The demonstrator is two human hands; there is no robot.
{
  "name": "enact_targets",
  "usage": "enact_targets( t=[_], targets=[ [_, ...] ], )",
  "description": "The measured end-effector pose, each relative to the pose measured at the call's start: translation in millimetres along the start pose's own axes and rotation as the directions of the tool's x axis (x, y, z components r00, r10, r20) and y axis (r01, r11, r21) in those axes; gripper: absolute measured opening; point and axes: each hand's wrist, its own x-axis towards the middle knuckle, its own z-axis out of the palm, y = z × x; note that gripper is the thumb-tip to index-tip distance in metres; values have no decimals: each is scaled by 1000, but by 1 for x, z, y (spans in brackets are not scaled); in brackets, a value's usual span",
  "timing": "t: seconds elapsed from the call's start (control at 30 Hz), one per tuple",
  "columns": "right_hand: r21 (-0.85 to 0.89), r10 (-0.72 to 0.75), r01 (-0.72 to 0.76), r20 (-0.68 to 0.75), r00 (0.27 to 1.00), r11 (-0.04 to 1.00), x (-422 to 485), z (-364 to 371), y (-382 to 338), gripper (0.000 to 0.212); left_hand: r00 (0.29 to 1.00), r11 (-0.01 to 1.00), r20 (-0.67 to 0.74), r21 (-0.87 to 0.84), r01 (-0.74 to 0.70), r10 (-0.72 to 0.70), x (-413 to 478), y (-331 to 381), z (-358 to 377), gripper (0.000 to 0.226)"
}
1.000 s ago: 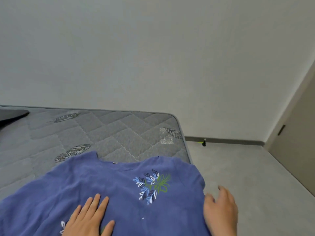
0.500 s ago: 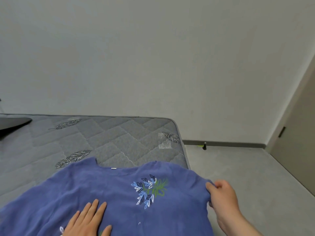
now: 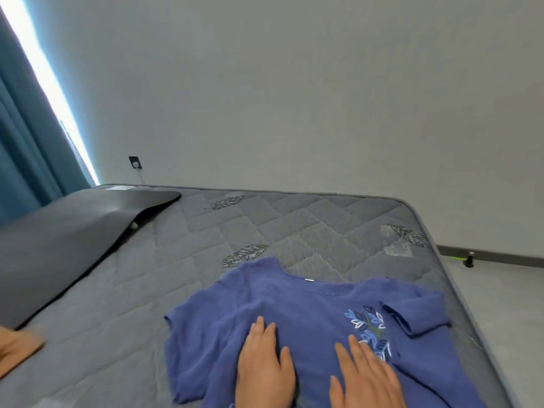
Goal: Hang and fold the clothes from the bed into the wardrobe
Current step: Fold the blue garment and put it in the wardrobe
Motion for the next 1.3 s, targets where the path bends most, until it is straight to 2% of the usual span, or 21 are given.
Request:
enact_targets(
  t=[0.1, 0.17, 0.23, 0.3, 0.47, 0.53, 0.6, 0.67, 0.73, 0.77, 0.8, 0.83, 0.87, 0.93, 1.0, 1.03, 1.07, 1.1, 1.13, 1.17, 1.3],
  targets=[
    [26, -35, 35, 18, 999, 999, 3, 11, 4, 72, 997, 992, -79, 128, -8, 18, 9, -17, -19, 58],
    [49, -91, 92, -18, 996, 995, 7, 21, 10, 68, 979, 960, -62, 192, 204, -196, 14, -44, -38, 66],
    [58, -133, 135, -48, 990, 989, 10, 27, 15, 66, 867, 868, -206, 118, 483, -454, 15, -73, -57, 78],
    [35, -166, 170, -92, 982, 985, 13, 24, 14, 64, 744, 774, -256, -27, 632, -617, 13, -96, -74, 81],
    [68, -145, 147, -27, 989, 987, 11, 14, 4, 66, 696, 577, 103, -481, 660, -711, 29, -106, -97, 48],
    [66, -162, 164, -41, 986, 984, 11, 12, 1, 65, 702, 465, 201, -622, 630, -683, 27, -102, -101, 21],
    [44, -186, 190, -70, 980, 981, 11, 12, 0, 60, 766, 384, 212, -766, 516, -607, 17, -102, -112, 5],
    [43, -166, 170, -90, 982, 984, 10, 14, 1, 62, 818, 260, 226, -875, 409, -528, 20, -106, -130, 14],
    [60, -125, 132, -111, 986, 989, 8, 15, -1, 60, 712, -18, 402, -877, 481, -575, 29, -113, -141, 20],
    [66, -113, 121, -111, 987, 990, 8, 15, -3, 60, 710, -69, 441, -871, 487, -549, 32, -114, -141, 26],
    [76, -98, 105, -93, 991, 992, 7, 13, -4, 60, 726, -47, 418, -880, 472, -546, 39, -109, -137, 25],
    [81, -96, 103, -83, 992, 991, 7, 12, -4, 61, 775, 54, 341, -899, 434, -532, 45, -94, -136, 19],
    [80, -90, 94, -55, 994, 992, 7, 9, -4, 62, 801, 199, 255, -887, 416, -541, 48, -80, -129, 35],
    [42, -75, 77, -46, 996, 996, 9, 5, -6, 66, 926, 409, 132, -868, 281, -354, 42, -36, -125, 14],
    [34, -51, 52, -11, 999, 998, 9, 1, -6, 77, 993, 736, 46, -668, 110, -107, 28, -13, -109, 35],
    [23, -47, 47, -12, 999, 999, 9, 2, -6, 85, 999, 899, -36, -437, -24, 9, 22, -17, -94, 50],
    [36, -9, 9, 7, 1000, 999, 8, -2, -8, 89, 985, 974, -105, -168, -154, 138, 15, -28, -76, 62],
    [47, 4, -4, -1, 1000, 999, 7, -3, -6, 90, 978, 980, -76, 32, -194, 196, 4, -40, -65, 69],
    [56, 18, -20, 32, 999, 998, 5, -8, -8, 91, 976, 967, 3, 134, -218, 220, -5, -52, -50, 71],
    [63, 17, -21, 57, 998, 998, 4, -9, -9, 92, 967, 945, -24, 220, -241, 253, -12, -64, -30, 70],
    [49, 6, -14, 158, 987, 999, -2, -11, -10, 87, 990, 950, 65, 278, -140, 127, -17, -49, -18, 51]
  ],
)
